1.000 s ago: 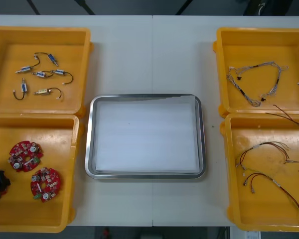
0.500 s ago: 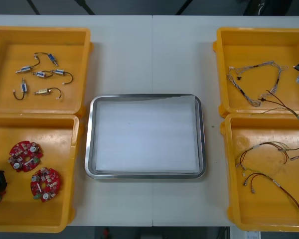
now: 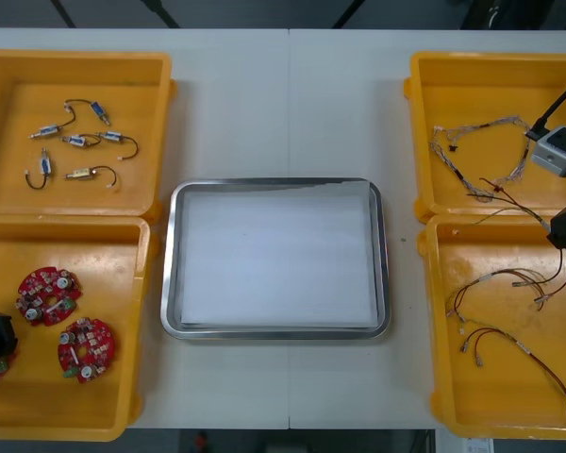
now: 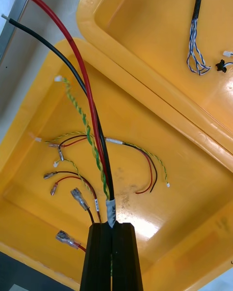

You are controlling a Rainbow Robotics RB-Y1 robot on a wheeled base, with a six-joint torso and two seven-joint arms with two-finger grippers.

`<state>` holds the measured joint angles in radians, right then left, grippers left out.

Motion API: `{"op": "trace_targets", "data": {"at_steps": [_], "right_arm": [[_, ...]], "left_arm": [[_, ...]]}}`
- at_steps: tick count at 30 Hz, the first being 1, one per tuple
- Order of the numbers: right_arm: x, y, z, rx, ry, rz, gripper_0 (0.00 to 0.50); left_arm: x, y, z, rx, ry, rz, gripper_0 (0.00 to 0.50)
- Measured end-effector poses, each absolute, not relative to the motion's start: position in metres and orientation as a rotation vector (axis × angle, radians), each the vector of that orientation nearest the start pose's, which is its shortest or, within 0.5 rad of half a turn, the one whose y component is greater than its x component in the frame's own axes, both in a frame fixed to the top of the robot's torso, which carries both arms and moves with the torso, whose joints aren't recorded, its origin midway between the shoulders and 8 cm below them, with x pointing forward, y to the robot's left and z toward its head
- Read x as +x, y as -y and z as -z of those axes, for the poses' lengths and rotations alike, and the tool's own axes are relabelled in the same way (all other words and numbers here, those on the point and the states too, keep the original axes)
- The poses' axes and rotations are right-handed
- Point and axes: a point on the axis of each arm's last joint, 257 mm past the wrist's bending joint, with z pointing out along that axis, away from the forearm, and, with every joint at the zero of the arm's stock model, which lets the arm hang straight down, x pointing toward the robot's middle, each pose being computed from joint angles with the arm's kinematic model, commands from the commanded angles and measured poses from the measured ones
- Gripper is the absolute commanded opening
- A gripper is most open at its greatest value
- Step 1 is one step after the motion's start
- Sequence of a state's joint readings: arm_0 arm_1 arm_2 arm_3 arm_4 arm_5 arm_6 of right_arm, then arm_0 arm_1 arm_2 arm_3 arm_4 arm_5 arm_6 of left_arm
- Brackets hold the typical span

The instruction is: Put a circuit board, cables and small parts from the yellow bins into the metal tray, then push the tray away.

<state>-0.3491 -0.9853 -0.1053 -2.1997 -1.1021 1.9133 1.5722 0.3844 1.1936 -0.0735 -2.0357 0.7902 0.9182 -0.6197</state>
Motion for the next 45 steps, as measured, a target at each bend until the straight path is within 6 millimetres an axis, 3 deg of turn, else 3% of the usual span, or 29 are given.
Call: {"op": "trace_targets", "data": {"at_steps": [7, 32, 39, 45], "right_arm": [[0.374, 0.318, 0.13, -0.839, -2.622, 0.115, 0.0], [0.373, 0.319, 0.13, -0.84, -2.624, 0.116, 0.0], [0.373, 0.319, 0.13, -0.84, -2.624, 0.116, 0.0], [0.373, 0.319, 0.13, -0.84, -2.624, 0.116, 0.0]], "left_arm": [[0.313, -0.423, 0.298, -0.658, -2.639, 0.059, 0.0], [0.337, -0.415, 0.172, -0.623, -2.653, 0.004, 0.0], [0.347, -0.396, 0.152, -0.553, -2.664, 0.071, 0.0], [0.35, -0.362, 0.136, -0.497, -2.691, 0.22, 0.0]]}}
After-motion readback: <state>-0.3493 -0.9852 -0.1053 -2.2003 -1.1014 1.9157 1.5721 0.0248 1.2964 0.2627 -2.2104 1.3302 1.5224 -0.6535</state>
